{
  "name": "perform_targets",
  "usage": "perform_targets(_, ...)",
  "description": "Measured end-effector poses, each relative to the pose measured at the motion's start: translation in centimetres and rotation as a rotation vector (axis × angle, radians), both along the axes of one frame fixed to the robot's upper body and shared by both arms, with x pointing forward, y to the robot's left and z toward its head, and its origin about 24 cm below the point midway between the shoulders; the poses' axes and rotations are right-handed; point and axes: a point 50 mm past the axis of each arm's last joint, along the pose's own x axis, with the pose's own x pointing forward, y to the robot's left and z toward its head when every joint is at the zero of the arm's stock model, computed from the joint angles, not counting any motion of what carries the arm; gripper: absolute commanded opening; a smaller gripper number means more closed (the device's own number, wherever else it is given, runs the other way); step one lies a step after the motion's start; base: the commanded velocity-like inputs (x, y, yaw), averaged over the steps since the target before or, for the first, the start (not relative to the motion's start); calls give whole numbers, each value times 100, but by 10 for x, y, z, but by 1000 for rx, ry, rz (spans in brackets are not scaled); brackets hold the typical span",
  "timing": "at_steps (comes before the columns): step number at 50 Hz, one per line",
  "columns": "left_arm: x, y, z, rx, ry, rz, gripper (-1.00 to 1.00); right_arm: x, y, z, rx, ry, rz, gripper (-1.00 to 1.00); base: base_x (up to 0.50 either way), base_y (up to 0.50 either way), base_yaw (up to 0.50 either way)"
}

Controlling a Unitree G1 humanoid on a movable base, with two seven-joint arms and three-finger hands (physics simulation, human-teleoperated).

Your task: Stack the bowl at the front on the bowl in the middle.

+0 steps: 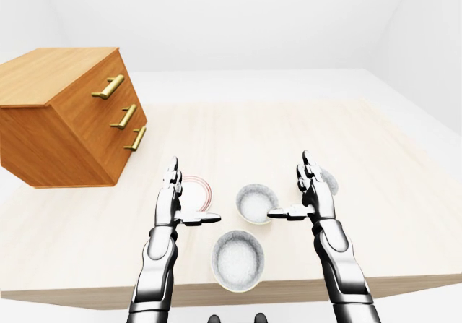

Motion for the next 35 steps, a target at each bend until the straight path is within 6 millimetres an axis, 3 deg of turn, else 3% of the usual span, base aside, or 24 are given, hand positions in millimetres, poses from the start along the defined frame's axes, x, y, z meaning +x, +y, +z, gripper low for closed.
perform_targets(13, 1, 0, 1, 1, -2, 0, 100, 1, 0, 1, -7, -6, -2, 100, 30, 0, 0)
perform_targets(35, 1, 2, -1, -1, 4, 11, 100, -1, -5, 15, -77, -39, -19, 100, 0, 0, 0)
